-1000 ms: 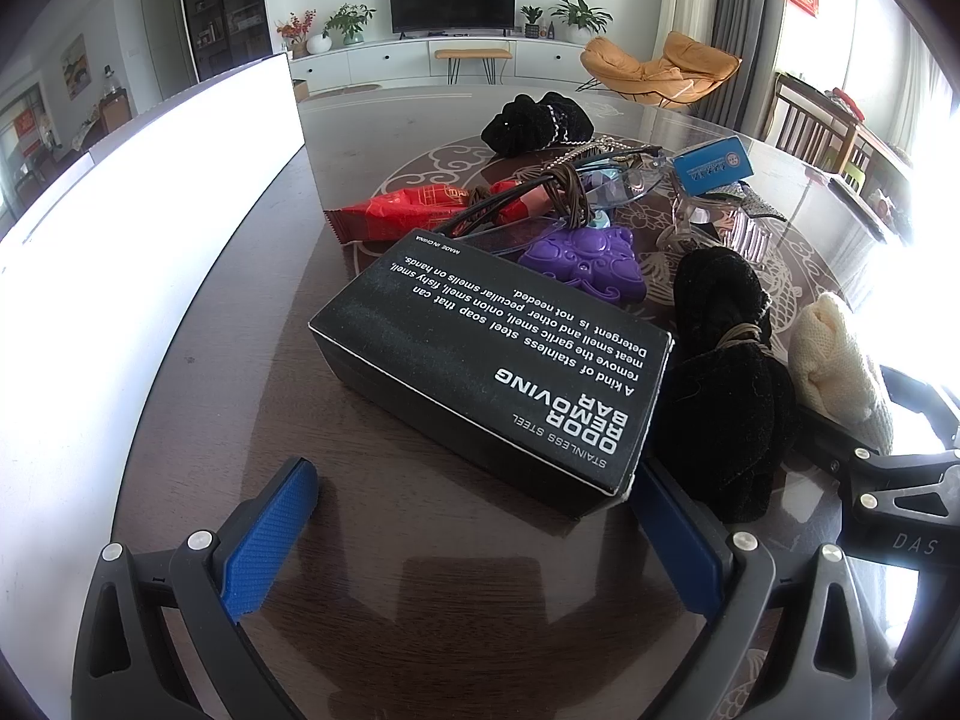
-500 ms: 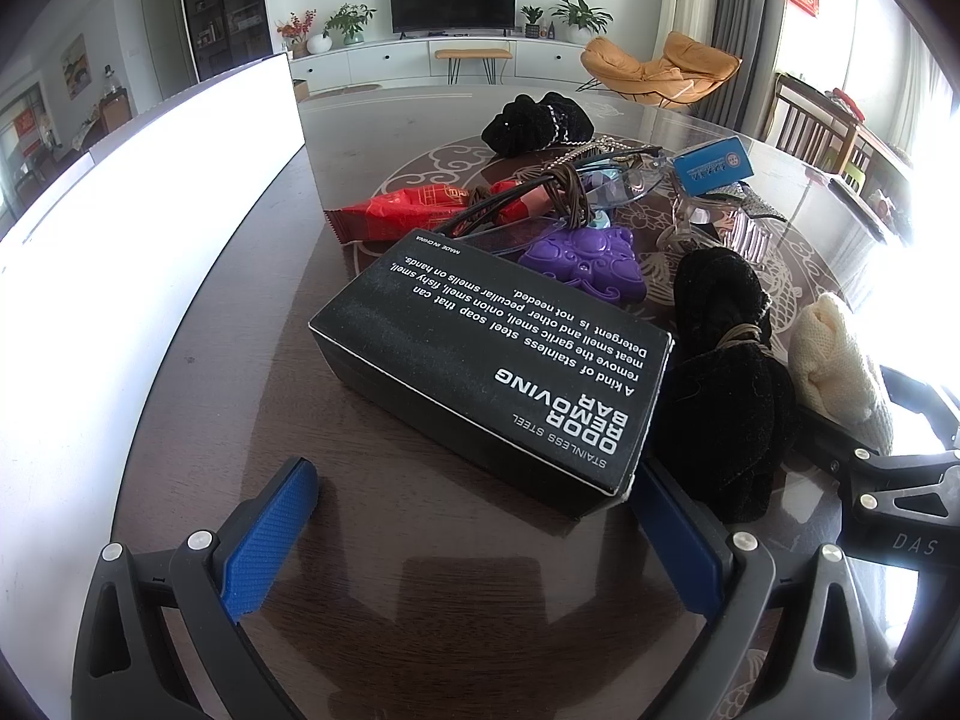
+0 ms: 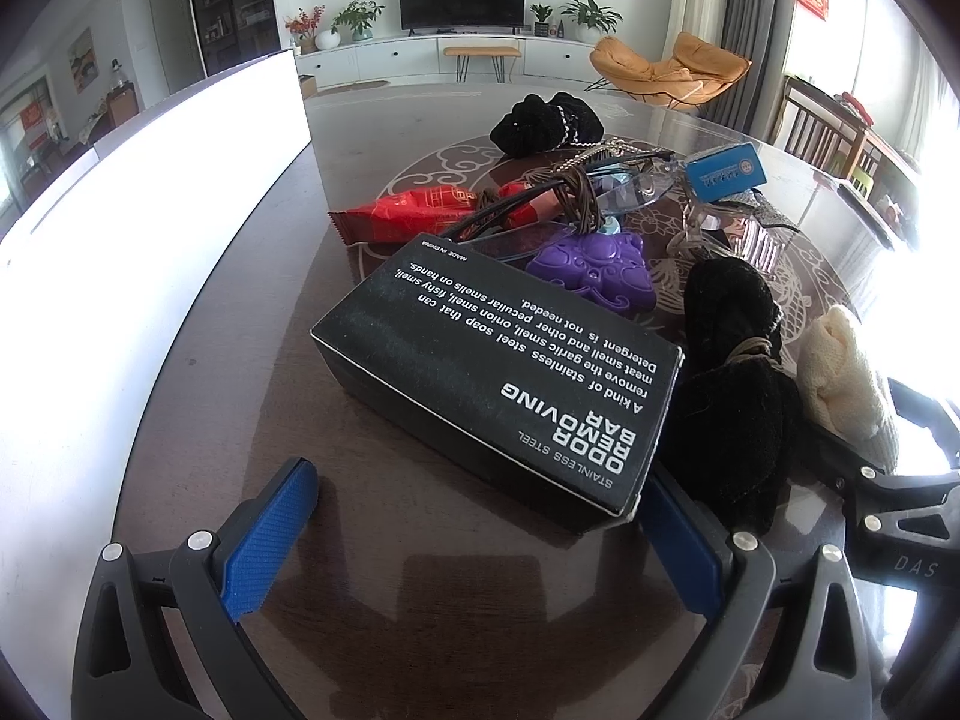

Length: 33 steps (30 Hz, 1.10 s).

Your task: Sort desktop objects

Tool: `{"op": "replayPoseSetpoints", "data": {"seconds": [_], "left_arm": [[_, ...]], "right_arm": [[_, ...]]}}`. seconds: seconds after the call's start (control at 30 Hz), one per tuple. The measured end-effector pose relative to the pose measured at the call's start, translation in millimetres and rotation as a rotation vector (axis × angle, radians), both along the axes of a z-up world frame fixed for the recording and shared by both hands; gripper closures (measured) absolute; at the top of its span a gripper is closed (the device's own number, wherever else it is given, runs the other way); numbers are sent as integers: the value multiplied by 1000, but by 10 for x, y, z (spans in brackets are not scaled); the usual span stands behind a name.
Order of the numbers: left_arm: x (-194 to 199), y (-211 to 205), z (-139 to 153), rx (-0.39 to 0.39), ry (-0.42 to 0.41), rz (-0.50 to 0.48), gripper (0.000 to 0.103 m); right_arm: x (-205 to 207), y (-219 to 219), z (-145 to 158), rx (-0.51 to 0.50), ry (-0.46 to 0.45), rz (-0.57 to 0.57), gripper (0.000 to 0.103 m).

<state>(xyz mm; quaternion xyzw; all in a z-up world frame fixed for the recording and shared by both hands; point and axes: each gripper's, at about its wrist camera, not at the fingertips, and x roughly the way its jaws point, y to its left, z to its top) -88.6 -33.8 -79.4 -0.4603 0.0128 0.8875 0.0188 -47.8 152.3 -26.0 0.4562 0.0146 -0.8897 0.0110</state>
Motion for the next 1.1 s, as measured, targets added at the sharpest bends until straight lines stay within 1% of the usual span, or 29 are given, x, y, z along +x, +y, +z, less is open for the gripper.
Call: {"op": "replayPoseSetpoints", "data": {"seconds": [0.3, 1.1], "left_arm": [[-459, 91, 0, -3, 8, 39, 0], [-462, 89, -5, 1, 8, 38, 0]], "right_arm": [[-1, -2, -2, 0, 0, 0, 0], [-1, -4, -4, 0, 0, -1, 0]]}}
